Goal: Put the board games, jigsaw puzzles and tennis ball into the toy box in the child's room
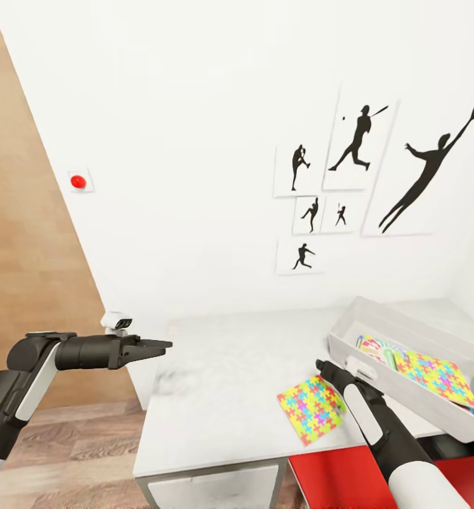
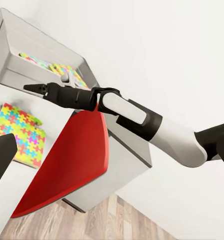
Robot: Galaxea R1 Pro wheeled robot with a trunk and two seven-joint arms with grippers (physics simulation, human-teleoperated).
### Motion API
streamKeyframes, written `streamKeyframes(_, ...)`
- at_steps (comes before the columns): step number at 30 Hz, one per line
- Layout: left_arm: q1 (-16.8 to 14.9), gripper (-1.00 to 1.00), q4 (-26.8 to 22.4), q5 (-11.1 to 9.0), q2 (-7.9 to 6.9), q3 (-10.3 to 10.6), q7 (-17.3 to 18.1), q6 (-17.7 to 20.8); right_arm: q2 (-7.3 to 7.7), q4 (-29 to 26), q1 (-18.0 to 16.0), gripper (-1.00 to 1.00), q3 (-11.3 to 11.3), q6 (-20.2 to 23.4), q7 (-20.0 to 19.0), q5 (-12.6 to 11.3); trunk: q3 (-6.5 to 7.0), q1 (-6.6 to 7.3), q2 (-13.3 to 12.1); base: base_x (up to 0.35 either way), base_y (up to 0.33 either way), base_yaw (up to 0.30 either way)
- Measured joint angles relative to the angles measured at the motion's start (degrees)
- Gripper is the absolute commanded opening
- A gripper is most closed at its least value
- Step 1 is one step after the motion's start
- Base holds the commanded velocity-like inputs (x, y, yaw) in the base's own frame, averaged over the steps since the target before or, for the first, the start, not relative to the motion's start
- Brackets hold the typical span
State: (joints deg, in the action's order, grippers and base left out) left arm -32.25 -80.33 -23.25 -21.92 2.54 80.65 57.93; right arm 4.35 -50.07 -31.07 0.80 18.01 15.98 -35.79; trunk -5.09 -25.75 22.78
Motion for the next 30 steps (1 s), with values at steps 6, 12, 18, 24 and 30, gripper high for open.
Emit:
streamKeyframes(6, 0.0, 1.0, 0.0, -0.1, -0.01, -0.1, 0.0, 0.0, 0.06, 0.0, 0.0, 1.0, 0.0, 0.0, 0.0, 0.0, -0.55, 0.0, 0.0, 0.0, 0.0, 0.0)
streamKeyframes(12, 0.0, 1.0, 0.0, -0.1, 0.0, -0.1, 0.0, 0.0, 0.15, -0.1, 0.0, 1.0, -0.1, 0.0, 0.0, 0.1, -1.1, 0.0, 0.0, 0.0, 0.0, 0.0)
streamKeyframes(18, 0.0, 1.0, 0.0, -0.1, 0.0, -0.1, 0.0, 0.0, 0.19, -0.1, 0.0, 1.0, -0.1, 0.0, 0.0, 0.0, -1.65, 0.0, 0.0, 0.0, 0.0, 0.0)
streamKeyframes(24, 0.0, 1.0, 0.0, -0.1, -0.01, -0.1, 0.0, 0.0, 0.12, -0.1, 0.0, 1.0, -0.1, 0.0, 0.0, 0.0, -2.2, 0.0, 0.0, 0.0, 0.0, 0.0)
streamKeyframes(30, 0.0, 1.0, 0.0, -0.1, 0.0, -0.1, -0.1, 0.0, 0.07, -0.1, 0.0, 1.0, -0.1, 0.0, 0.0, 0.0, -2.75, 0.0, 0.0, 0.0, 0.0, 0.0)
